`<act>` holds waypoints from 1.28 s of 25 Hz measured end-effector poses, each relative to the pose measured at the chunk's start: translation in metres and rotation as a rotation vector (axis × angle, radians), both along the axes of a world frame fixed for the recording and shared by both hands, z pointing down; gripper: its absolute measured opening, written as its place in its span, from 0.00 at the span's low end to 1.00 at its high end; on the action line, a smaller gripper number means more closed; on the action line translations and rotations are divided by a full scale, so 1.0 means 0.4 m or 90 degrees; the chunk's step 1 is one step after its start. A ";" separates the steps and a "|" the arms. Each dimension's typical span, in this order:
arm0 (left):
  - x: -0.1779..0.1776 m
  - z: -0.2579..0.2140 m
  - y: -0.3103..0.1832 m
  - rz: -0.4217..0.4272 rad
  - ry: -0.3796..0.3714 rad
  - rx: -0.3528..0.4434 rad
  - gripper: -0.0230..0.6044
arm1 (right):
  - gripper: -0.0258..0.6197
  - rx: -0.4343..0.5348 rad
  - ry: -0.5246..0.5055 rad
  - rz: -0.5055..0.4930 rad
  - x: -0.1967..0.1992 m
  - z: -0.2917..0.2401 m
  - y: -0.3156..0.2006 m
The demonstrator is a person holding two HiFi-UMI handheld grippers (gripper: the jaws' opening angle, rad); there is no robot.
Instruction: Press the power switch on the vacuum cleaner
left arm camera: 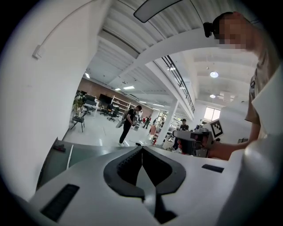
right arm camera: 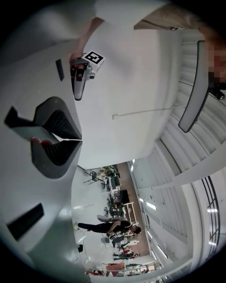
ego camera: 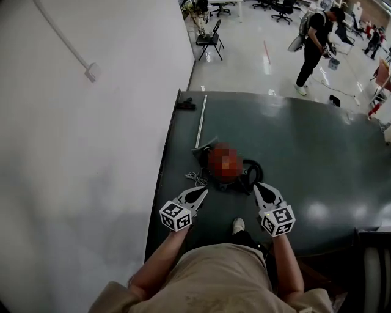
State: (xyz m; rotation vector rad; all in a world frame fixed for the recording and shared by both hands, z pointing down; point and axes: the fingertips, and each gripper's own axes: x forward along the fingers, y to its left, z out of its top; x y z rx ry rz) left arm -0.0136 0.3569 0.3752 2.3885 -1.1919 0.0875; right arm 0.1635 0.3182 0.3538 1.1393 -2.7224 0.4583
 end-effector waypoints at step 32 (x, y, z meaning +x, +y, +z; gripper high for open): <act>-0.124 0.391 -0.696 0.285 -0.087 -0.100 0.05 | 0.06 -0.226 0.148 0.088 -0.166 0.525 -0.613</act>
